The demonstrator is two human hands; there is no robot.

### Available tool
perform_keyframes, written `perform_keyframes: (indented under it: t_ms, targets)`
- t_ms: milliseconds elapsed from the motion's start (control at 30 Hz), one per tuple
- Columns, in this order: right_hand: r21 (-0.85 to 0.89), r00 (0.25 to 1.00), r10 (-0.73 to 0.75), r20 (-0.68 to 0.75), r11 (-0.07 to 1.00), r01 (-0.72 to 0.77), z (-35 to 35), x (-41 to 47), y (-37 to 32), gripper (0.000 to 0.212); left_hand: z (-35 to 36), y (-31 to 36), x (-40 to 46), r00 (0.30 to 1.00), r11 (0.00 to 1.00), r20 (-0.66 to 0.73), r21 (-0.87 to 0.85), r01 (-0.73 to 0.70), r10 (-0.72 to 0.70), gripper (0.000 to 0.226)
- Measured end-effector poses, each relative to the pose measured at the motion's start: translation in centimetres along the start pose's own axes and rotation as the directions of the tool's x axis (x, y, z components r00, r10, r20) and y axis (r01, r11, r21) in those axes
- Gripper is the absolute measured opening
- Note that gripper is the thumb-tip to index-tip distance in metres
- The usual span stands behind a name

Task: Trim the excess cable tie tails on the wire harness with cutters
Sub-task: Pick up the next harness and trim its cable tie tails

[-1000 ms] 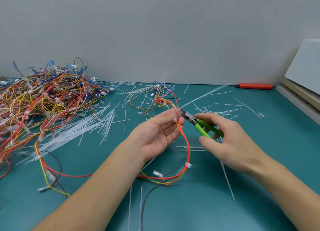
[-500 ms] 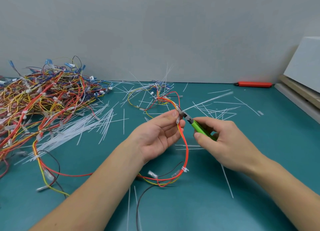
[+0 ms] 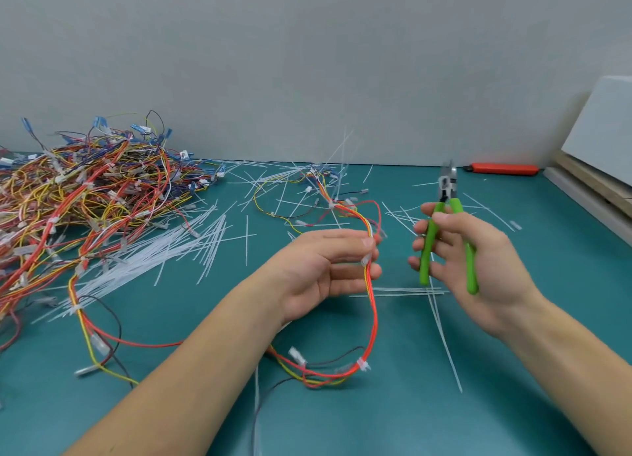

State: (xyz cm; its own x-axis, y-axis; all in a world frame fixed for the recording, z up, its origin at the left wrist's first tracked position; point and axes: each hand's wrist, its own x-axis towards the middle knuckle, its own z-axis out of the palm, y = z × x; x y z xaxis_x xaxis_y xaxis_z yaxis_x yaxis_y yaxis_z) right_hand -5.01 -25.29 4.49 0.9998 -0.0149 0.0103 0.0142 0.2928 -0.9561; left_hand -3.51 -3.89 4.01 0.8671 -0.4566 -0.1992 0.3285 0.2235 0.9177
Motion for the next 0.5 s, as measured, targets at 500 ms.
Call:
perform_keyframes:
  t_ms: [500]
  targets:
    - [-0.332,0.999,0.044,0.027,0.943,-0.033,1.0,-0.6,1.3,0.035,0.8,-1.1,-0.5,0.978,0.919,0.126,0.379,0.106,-0.165,0.009]
